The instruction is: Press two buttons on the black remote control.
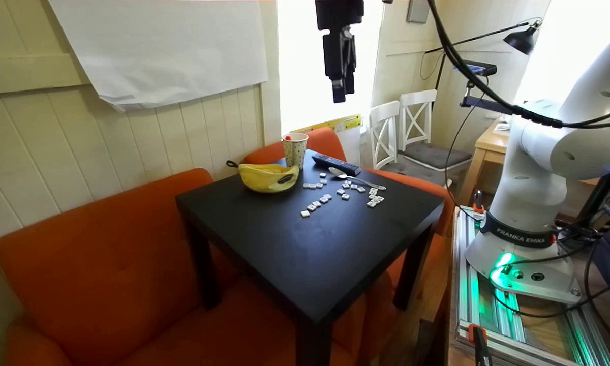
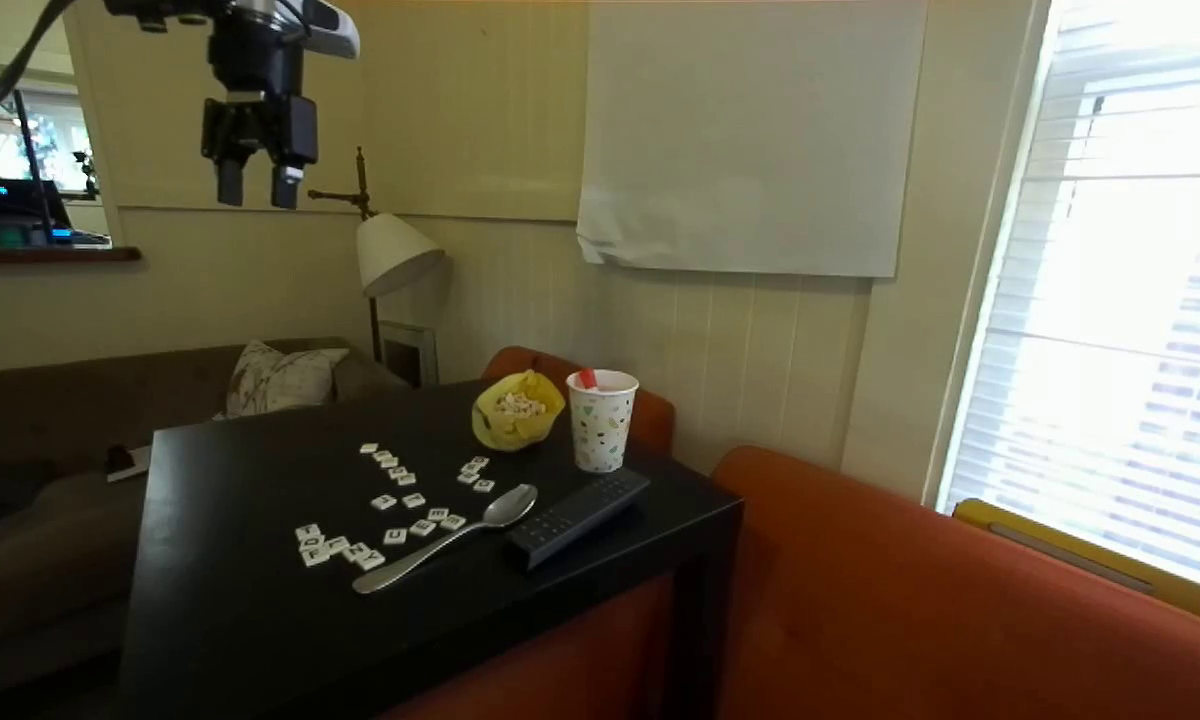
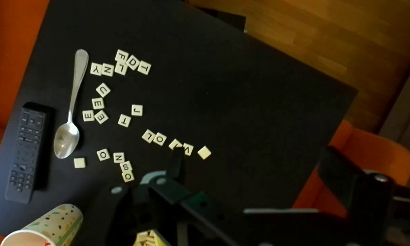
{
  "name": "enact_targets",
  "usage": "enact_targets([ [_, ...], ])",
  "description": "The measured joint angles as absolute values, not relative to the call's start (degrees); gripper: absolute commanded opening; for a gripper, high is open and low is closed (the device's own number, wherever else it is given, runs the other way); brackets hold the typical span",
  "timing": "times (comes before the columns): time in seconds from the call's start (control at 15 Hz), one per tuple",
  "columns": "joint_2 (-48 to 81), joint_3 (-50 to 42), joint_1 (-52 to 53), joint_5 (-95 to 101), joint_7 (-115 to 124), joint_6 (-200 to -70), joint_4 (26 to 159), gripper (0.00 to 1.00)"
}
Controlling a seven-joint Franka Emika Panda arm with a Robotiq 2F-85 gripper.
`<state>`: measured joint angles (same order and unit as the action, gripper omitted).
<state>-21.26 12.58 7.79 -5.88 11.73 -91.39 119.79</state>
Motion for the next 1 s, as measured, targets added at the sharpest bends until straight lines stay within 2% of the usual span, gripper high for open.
enact_targets([
  [0.33,-16.6,10.3,3.6,-1.2,16.0,-100.2,119.8,0.99],
  [0.4,-16.1,9.7,3.0,-0.3,16.4,-100.3,119.8,0.75],
  [0.47,-15.7,9.0,2.3,0.7,16.8,-100.4,119.9,0.75],
  [1.0,-15.2,1.9,-1.8,3.4,15.1,-101.5,124.1,0.18],
])
